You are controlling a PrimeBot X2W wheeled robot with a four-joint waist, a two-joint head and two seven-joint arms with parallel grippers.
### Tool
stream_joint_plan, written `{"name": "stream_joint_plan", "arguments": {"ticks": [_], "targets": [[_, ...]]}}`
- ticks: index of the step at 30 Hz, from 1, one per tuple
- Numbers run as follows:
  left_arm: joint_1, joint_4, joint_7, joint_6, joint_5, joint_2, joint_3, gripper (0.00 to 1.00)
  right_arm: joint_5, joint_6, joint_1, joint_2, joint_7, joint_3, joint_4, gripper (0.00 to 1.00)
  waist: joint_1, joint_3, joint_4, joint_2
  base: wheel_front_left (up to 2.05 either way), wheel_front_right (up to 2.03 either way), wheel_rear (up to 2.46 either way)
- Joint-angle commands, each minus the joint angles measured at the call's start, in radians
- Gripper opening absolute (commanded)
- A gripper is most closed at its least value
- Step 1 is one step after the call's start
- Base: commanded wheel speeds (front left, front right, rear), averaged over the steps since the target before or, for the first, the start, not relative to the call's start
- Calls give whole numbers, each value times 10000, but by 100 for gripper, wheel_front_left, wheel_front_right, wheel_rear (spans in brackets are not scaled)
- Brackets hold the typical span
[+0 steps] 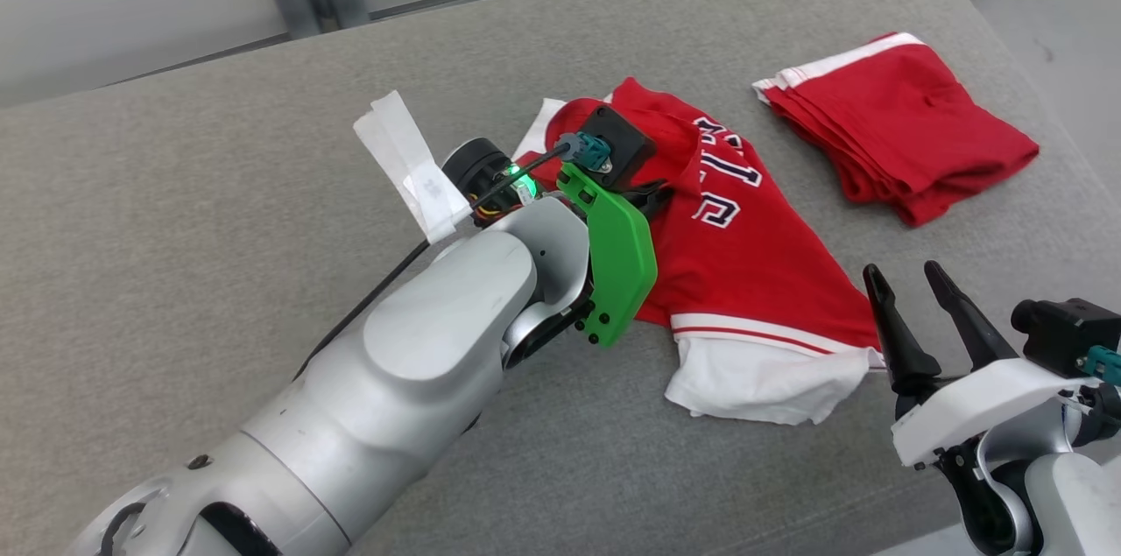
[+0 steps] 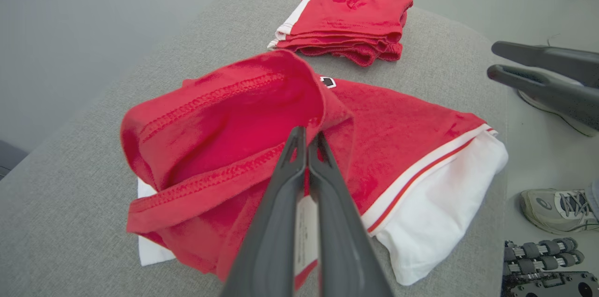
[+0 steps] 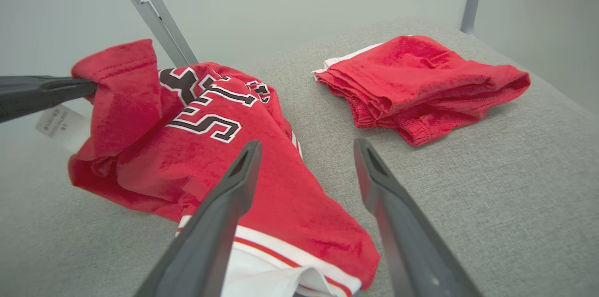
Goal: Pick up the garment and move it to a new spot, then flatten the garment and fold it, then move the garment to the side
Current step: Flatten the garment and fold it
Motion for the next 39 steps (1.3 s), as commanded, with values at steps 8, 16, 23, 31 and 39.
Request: {"name": "stream_joint_plan", "arguments": {"ticks": [8, 16, 23, 31, 39], "targets": [[280, -126, 1051, 114, -1204, 819, 692, 0, -118, -4, 372, -238, 593, -95, -358, 100, 0, -1106, 2459, 0, 0, 0, 0], [570, -549, 2903, -3, -2307, 2861, 978, 0, -97, -4, 313, -301, 926, 12, -495, 100, 0, -1130, 3171, 0, 0, 0, 0], [1459, -1304, 4208, 152, -3480, 4699, 1441, 0, 47, -6, 188, -451, 1008, 50, -442, 100, 0, -982, 2959, 0, 0, 0, 0], [3373, -2376, 4335, 900, -4151, 6335, 1686, 0, 141, -4, 343, -382, 896, -139, -350, 100, 0, -778, 2365, 0, 0, 0, 0], [5044, -3188, 1526, 1584, -3457, 6697, 2018, 95, 122, -4, 581, -304, 761, -333, -382, 100, 0, -714, 2133, 0, 0, 0, 0]]}}
